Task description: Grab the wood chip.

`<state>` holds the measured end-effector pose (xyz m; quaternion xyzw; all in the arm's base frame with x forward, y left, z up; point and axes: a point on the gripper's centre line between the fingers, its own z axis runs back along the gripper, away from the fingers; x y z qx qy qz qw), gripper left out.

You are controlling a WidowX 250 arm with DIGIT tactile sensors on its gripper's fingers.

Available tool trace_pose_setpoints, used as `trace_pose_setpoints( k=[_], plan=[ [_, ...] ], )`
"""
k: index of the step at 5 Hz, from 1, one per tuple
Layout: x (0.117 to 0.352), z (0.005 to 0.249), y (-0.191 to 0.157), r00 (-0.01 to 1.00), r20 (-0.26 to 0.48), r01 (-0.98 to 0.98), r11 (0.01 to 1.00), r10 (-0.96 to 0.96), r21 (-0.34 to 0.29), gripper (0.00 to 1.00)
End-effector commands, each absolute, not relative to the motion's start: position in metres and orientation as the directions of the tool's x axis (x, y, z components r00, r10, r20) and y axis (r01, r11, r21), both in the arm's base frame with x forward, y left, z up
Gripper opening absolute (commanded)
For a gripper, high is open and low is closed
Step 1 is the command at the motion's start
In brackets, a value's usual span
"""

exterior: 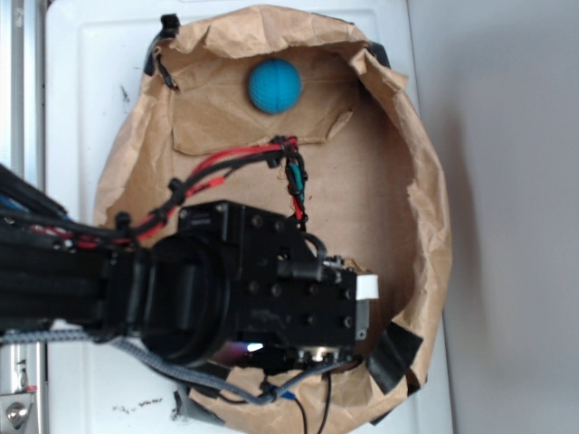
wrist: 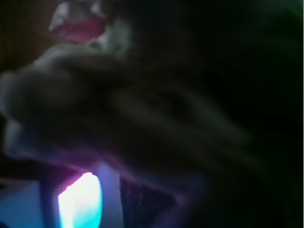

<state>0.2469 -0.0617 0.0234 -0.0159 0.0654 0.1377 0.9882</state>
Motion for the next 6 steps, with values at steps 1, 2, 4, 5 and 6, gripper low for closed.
trace_pose_setpoints(
  k=[1, 2, 4, 5, 6],
  plan=[
    [0.240, 0.073, -0.056, 0.955, -0.044, -0.297, 0.947, 0.294, -0.119, 0.00],
    [0.240, 0.096, -0.041, 0.949, -0.006, -0.313, 0.939, 0.316, -0.144, 0.00],
    [0.277, 0.175, 0.005, 0.896, 0.114, -0.412, 0.899, 0.429, -0.148, 0.00],
    [0.295, 0.189, 0.013, 0.867, 0.167, -0.468, 0.882, 0.469, -0.046, 0.00],
    [0.307, 0.182, 0.010, 0.858, 0.219, -0.477, 0.879, 0.464, 0.006, 0.00]
  ],
)
